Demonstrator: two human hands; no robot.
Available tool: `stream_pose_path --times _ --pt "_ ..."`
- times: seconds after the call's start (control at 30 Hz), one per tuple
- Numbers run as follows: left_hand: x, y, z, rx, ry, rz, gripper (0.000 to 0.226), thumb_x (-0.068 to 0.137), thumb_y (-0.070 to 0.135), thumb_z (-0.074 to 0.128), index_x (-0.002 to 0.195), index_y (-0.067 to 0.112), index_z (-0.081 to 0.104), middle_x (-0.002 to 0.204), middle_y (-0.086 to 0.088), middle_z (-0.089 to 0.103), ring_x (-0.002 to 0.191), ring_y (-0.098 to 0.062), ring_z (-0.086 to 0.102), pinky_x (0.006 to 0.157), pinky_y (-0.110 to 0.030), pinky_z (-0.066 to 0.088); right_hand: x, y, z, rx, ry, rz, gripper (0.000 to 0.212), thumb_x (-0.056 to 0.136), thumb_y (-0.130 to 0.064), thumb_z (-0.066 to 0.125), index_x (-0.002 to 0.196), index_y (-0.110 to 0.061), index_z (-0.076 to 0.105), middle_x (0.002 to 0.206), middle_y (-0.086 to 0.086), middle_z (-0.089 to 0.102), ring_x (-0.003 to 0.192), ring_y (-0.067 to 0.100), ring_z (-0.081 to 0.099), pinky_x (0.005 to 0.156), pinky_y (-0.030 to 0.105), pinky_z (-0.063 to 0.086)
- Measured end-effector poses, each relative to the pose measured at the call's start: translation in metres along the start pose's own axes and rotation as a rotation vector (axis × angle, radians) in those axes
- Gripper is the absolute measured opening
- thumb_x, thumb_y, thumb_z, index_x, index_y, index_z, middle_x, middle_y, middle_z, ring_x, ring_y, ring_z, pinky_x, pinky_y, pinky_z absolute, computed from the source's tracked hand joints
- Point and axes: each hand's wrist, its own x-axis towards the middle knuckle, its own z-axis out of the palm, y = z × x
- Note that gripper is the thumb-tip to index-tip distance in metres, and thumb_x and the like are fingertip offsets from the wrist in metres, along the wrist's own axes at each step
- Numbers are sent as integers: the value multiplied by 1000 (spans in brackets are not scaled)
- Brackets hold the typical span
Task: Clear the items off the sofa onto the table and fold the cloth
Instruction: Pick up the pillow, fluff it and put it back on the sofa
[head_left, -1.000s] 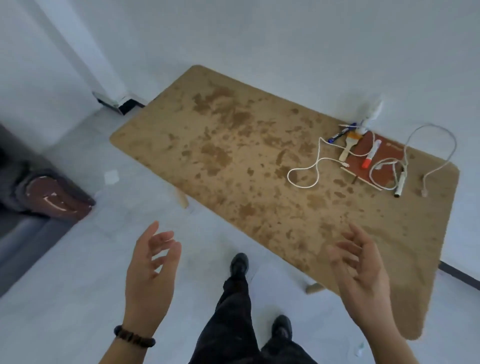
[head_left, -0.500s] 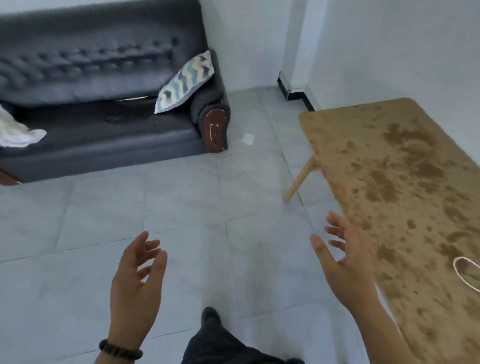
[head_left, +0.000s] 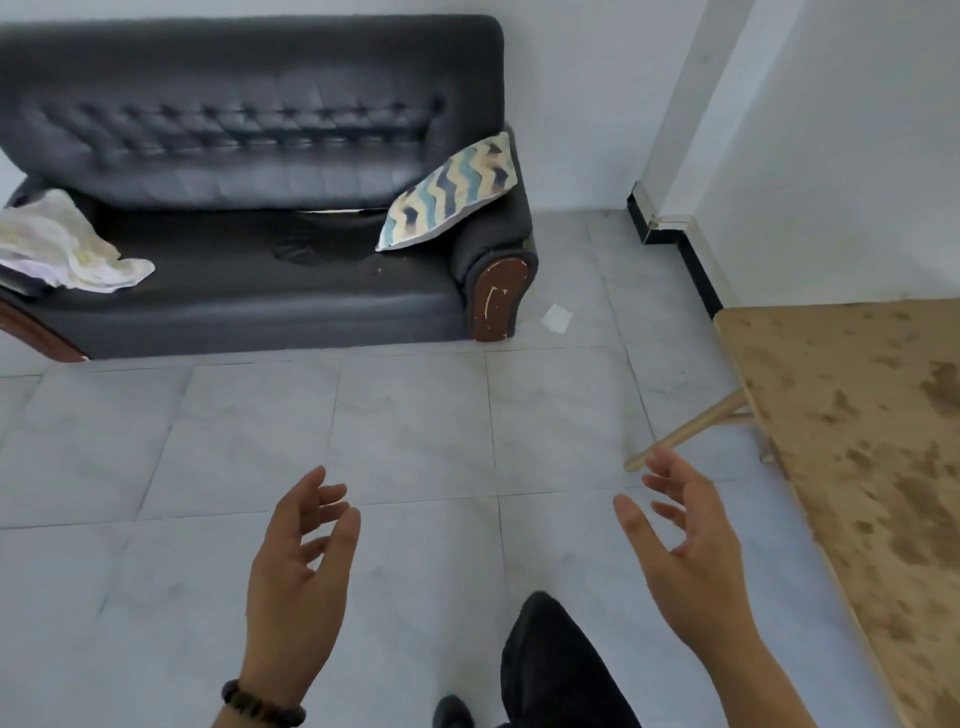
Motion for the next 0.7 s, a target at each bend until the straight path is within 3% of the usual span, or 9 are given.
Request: stream_pose_path --times 0.27,0.4,0.5,0.7 --pt "186 35 75 96 3 53 42 92 18 60 132 26 49 115 13 62 103 1 59 78 -16 44 180 18 64 52 7 73 56 85 -35 68 136 -34 45 127 -17 55 113 -5 54 89 18 46" --pt "273 77 89 114 70 74 41 92 20 59 131 26 48 113 13 61 103 -1 58 82 -20 45 290 -14 86 41 -33 33 59 84 -40 65 138 -32 44 126 -21 53 112 -8 53 88 15 46" --pt "329 94 95 113 120 80 42 91 20 58 132 23 47 115 7 60 102 -7 59 83 -22 44 367 -41 107 21 -65 -18 57 87 -35 66 139 -27 45 127 -15 54 111 -4 55 85 11 44" --pt "434 82 109 45 233 -37 43 91 20 59 133 23 47 118 4 62 103 -8 59 86 -27 45 488 -69 177 -34 -131 -45 54 88 -29 68 136 -31 43 128 -15 51 107 -2 56 84 12 43"
